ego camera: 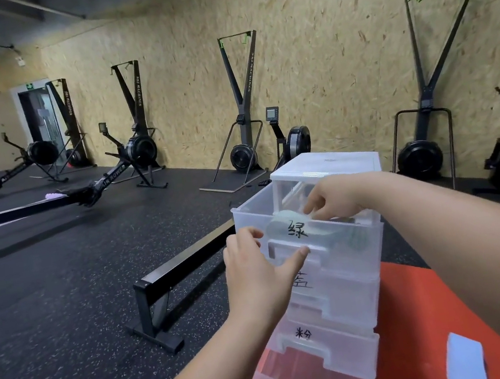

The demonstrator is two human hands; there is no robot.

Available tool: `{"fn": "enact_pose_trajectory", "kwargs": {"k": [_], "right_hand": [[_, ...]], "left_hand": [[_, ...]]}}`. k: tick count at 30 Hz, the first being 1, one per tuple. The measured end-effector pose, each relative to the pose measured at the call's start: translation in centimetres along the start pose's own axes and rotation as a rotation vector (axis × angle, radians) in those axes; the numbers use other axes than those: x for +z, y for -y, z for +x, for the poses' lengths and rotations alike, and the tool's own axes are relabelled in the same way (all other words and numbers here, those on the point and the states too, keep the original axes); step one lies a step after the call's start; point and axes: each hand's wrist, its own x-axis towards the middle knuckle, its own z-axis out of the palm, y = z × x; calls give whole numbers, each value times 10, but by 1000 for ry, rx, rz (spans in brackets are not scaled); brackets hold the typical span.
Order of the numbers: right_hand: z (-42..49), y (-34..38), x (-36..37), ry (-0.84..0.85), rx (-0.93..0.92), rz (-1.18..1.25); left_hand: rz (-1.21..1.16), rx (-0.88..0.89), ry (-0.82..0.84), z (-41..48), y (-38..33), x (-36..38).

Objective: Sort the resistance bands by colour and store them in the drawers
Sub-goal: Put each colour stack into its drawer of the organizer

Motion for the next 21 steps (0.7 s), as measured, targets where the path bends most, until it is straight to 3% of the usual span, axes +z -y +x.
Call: {"fn": "enact_pose_trajectory", "kwargs": {"k": [9,16,21], "right_hand": [[-33,-42,2,-415,16,198],[-71,-79,15,-637,132,319],[-100,-88,39,-549,224,341]], "left_hand": [[152,-76,32,25,-22,22],[222,-112,124,59,-39,51],[261,-97,262,68,-45,57]]}}
